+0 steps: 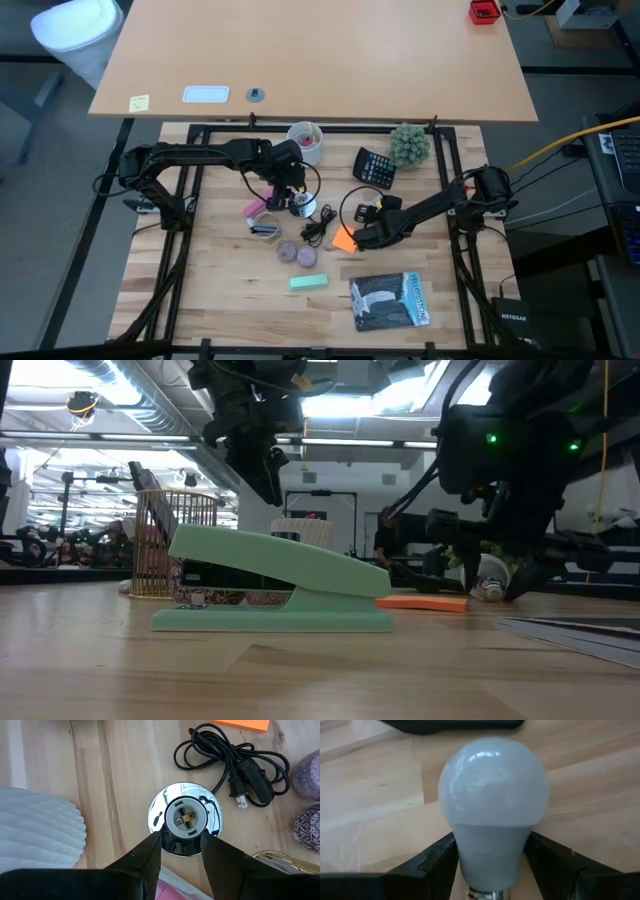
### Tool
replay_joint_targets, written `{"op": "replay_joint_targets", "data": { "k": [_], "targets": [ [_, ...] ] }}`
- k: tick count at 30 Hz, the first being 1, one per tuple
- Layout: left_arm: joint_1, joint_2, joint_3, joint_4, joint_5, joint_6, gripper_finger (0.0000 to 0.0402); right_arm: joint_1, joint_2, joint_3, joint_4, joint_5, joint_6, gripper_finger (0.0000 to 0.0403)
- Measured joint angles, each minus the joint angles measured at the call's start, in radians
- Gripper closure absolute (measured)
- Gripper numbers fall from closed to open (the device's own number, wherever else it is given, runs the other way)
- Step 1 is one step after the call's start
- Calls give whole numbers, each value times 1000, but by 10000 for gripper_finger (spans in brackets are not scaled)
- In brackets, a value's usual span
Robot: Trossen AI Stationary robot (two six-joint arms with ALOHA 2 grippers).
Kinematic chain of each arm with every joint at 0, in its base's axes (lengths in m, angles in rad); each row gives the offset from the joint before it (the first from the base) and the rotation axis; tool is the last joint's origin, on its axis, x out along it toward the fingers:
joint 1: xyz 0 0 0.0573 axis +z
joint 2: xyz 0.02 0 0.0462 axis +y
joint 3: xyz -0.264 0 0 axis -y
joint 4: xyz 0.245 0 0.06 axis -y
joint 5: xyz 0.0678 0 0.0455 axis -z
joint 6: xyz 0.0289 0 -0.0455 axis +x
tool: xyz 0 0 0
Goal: Screw lightbulb
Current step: Insert the white lightbulb into the silver lamp
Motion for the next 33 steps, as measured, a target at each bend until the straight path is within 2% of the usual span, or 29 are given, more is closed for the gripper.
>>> {"op": "replay_joint_targets", "data": {
  "k": [9, 17, 27, 33],
  "targets": [
    [0, 0, 0, 0, 0, -5, 273, -40, 0, -1, 1, 1, -20, 179],
    [0, 0, 0, 0, 0, -2, 273, -38, 0, -2, 1, 3, -65, 235],
    [0, 0, 0, 0, -2, -2, 273, -38, -11, -2, 4, 3, -150, 222],
    [-1, 0, 0, -1, -152, -2, 273, -38, -44, -2, 3, 15, -196, 234]
  ]
}}
